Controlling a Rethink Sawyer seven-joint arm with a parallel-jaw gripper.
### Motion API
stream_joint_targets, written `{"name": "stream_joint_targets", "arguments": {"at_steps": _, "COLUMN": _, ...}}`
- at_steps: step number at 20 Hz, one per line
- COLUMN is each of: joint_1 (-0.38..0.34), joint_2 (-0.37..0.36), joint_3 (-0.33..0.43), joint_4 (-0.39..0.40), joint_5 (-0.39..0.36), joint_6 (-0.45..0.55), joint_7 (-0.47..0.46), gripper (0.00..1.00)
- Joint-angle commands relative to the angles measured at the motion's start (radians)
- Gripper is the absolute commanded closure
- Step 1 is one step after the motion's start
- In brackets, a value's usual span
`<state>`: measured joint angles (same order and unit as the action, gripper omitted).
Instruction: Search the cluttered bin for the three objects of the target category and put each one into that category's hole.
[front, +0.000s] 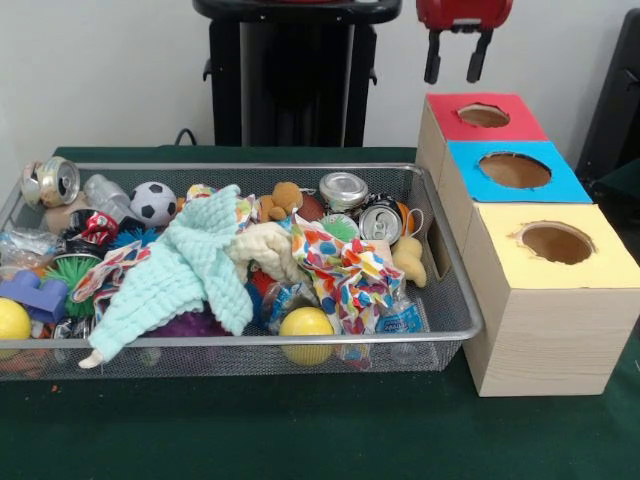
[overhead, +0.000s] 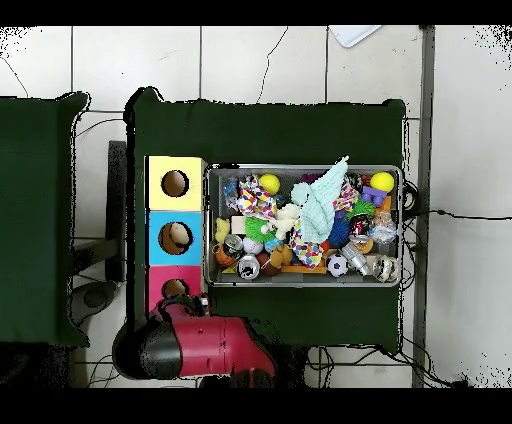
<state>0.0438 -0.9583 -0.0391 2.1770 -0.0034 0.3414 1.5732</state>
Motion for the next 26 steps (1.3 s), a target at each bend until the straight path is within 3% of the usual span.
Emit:
{"name": "stream_joint_targets", "arguments": {"at_steps": 1, "joint_1": -0.068, "joint_2": 0.128, "joint_3": 0.014, "joint_4": -0.014, "joint_5": -0.035, "joint_6": -0.078, "joint_7": 0.139, "gripper": 0.0}}
{"name": "stream_joint_targets", "arguments": {"at_steps": 7, "joint_1": -0.14, "joint_2": 0.195, "joint_3": 0.014, "joint_4": -0.055, "joint_5": -0.119, "joint_6": -0.096, "joint_7": 0.049, "gripper": 0.0}}
{"name": "stream_joint_targets", "arguments": {"at_steps": 15, "joint_1": -0.236, "joint_2": 0.293, "joint_3": 0.053, "joint_4": -0.097, "joint_5": -0.223, "joint_6": -0.173, "joint_7": 0.041, "gripper": 0.0}}
{"name": "stream_joint_targets", "arguments": {"at_steps": 26, "joint_1": -0.177, "joint_2": 0.479, "joint_3": 0.043, "joint_4": -0.276, "joint_5": -0.224, "joint_6": -0.175, "joint_7": 0.095, "gripper": 0.0}}
